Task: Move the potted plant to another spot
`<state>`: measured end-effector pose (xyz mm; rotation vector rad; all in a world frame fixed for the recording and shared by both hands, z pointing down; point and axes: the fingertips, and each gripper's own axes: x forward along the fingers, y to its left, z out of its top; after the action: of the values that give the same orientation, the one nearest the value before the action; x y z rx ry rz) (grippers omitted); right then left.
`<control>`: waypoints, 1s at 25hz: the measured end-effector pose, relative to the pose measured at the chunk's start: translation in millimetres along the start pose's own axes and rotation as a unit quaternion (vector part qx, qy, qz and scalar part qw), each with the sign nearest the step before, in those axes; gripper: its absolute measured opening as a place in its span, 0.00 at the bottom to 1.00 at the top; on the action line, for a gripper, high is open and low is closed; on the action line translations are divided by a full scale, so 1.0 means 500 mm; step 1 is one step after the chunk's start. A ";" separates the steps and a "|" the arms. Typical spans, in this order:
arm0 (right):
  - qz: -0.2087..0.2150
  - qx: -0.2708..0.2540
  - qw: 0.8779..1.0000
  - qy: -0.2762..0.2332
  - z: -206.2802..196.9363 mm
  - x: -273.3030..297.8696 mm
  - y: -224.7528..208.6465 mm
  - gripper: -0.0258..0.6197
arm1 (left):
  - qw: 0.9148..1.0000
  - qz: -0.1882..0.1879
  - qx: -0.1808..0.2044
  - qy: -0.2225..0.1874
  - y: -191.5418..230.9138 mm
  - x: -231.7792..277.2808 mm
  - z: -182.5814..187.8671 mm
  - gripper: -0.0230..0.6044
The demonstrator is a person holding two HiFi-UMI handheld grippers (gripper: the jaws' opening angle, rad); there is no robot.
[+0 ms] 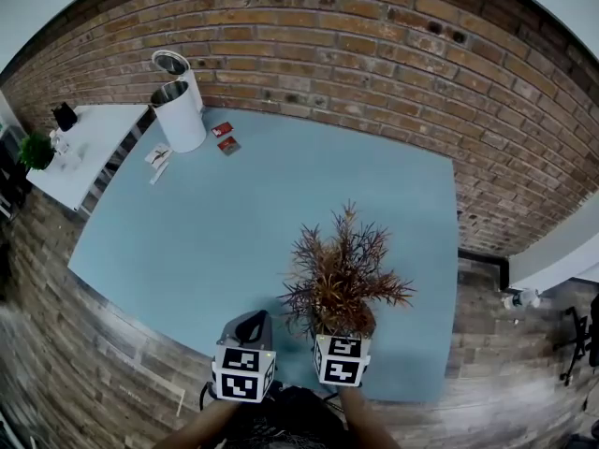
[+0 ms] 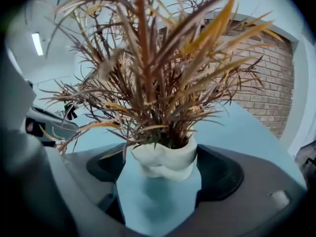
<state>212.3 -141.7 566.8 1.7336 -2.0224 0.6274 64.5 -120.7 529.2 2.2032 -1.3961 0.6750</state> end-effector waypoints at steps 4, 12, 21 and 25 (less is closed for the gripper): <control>-0.007 -0.001 1.000 0.000 0.001 0.012 -0.004 0.71 | 1.000 0.000 0.000 0.001 0.002 0.013 0.007 0.04; -0.021 -0.002 1.000 -0.002 0.002 0.036 -0.003 0.74 | 1.000 -0.009 0.004 0.001 0.023 0.028 0.014 0.04; -0.038 0.007 0.999 -0.012 0.008 0.036 -0.001 0.74 | 1.000 -0.027 0.007 0.000 0.054 0.029 0.020 0.04; -0.046 0.011 0.999 -0.010 0.008 0.037 0.002 0.75 | 0.999 -0.037 0.011 -0.001 0.062 0.029 0.021 0.04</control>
<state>208.7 -158.9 573.8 1.8409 -1.9422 0.6081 43.5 -149.3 533.1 2.2617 -1.3060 0.6661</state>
